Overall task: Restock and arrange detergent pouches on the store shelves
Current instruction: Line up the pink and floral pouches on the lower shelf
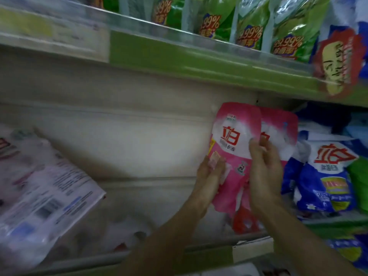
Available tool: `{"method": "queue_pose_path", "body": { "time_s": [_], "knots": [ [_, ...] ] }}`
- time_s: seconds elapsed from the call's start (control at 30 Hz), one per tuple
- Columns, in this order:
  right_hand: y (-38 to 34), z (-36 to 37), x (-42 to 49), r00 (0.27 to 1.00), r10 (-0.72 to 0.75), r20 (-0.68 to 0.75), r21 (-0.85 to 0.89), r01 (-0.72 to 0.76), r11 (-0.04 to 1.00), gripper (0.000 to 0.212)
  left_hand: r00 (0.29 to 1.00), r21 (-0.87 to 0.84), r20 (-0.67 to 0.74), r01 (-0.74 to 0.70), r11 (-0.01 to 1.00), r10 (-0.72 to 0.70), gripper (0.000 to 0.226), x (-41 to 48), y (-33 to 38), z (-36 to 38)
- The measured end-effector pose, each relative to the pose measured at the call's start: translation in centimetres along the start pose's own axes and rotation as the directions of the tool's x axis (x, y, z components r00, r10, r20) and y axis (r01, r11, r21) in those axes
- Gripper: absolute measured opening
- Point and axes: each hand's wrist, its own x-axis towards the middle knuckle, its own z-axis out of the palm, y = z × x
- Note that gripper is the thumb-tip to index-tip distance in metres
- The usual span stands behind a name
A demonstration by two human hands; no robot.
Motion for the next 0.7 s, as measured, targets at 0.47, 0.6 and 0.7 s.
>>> {"method": "queue_pose_path", "body": {
  "time_s": [0.47,0.6,0.7],
  "knots": [
    [-3.2,12.6,-9.8,0.931,-0.139,0.338,-0.188,0.211,0.959,0.009,0.868,0.322,-0.391,-0.182,0.929,0.306,0.024,-10.3,12.3,-16.4],
    [-3.1,15.9,-16.7,0.77,-0.058,0.635,-0.273,0.295,0.916,0.012,0.725,0.404,-0.569,-0.164,0.9,0.388,0.026,-16.5,16.3,-23.7],
    [-3.9,20.4,-22.2,0.57,-0.13,0.811,-0.25,0.54,0.803,0.036,0.606,0.514,-0.673,-0.028,0.858,0.423,0.024,-19.7,17.0,-27.7]
  ]
}}
